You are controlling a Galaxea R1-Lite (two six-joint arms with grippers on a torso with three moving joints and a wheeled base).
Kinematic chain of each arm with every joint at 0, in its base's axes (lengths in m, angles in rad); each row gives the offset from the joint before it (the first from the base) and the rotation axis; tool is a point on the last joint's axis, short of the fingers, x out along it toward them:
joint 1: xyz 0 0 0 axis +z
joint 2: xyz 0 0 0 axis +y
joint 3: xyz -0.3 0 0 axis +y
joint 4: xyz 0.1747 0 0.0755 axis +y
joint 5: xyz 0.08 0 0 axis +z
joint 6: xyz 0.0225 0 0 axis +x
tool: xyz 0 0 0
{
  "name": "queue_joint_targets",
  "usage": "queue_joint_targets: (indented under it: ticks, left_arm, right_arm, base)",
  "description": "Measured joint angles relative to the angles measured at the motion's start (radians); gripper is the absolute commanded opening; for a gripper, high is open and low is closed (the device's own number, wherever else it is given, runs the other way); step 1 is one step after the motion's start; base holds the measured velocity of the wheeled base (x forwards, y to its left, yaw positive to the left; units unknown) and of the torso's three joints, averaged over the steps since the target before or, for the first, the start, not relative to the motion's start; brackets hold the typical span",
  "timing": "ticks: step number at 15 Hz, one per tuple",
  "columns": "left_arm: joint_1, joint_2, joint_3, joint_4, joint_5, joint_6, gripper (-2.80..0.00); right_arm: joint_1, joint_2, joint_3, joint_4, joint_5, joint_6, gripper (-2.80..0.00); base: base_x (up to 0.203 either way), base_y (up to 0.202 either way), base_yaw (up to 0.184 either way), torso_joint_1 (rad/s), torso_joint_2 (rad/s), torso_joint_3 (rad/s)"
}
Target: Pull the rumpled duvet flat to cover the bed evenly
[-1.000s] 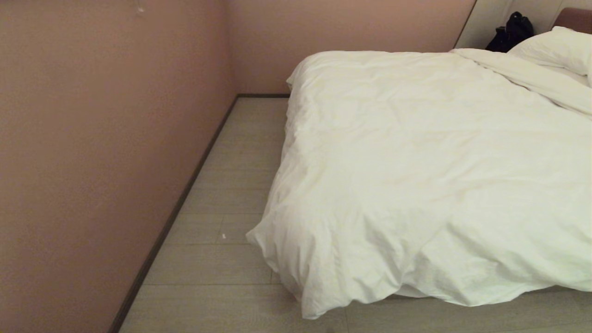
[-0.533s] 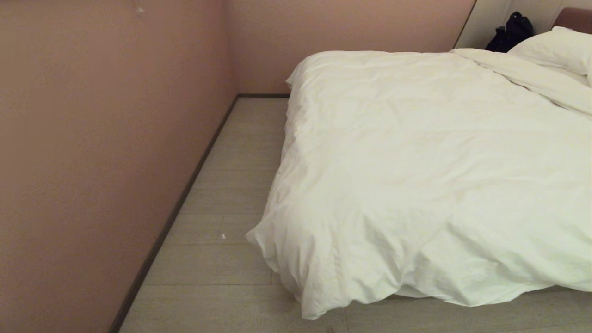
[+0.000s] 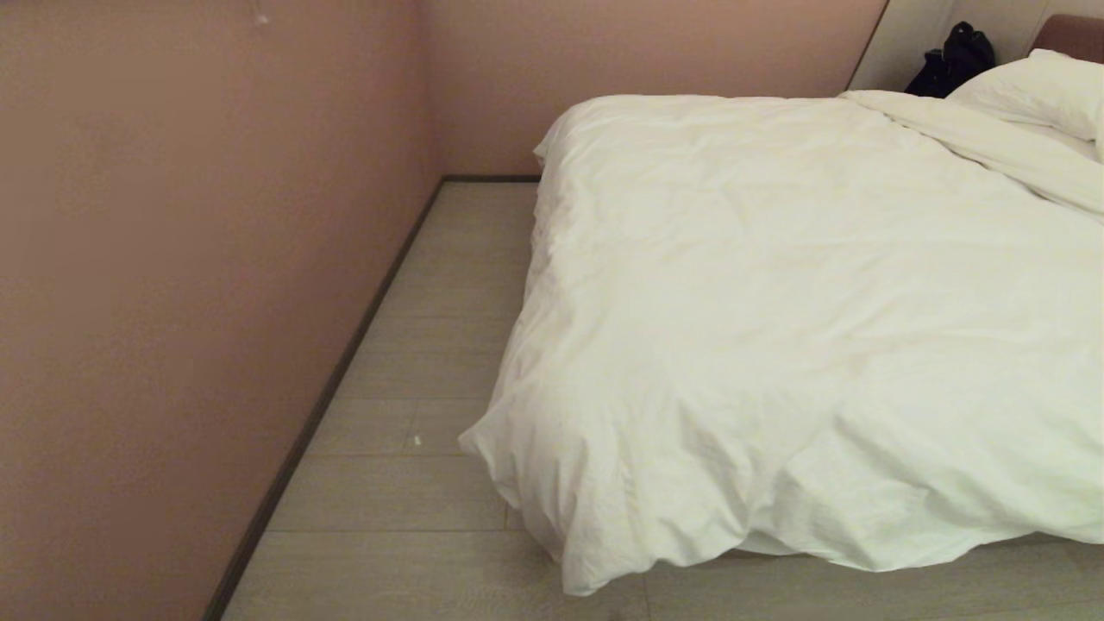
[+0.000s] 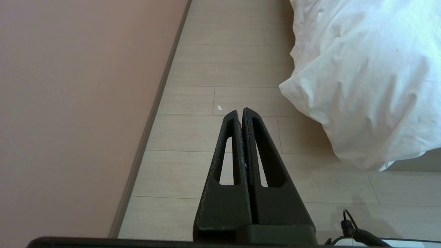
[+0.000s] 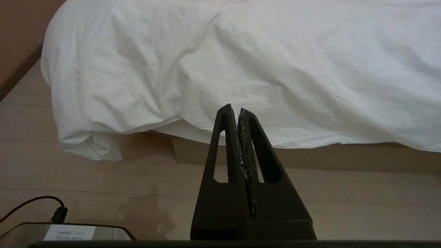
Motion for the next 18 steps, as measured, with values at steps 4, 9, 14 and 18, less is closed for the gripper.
queue_joint_targets:
  ticks: [4,9,14,18]
  left_arm:
    - [0.000,0.000,0.000,0.000,0.000,-0.001,-2.80]
    - [0.000,0.000,0.000,0.000,0.000,0.000,-2.80]
    - [0.000,0.000,0.000,0.000,0.000,0.000,-2.80]
    - [0.000,0.000,0.000,0.000,0.000,0.000,-2.80]
  right_arm:
    - [0.000,0.000,0.000,0.000,0.000,0.000,-2.80]
    - [0.000,0.000,0.000,0.000,0.000,0.001,-2.80]
    - [0.001,0.000,0.000,0.000,0.000,0.001,-2.80]
    - [0.000,0.000,0.000,0.000,0.000,0.000,-2.80]
  base:
    - [0.000,0.000,0.000,0.000,0.00,0.000]
    - [0.000,0.000,0.000,0.000,0.00,0.000]
    - [0.000,0.000,0.000,0.000,0.00,0.000]
    - [0.000,0.000,0.000,0.000,0.00,0.000]
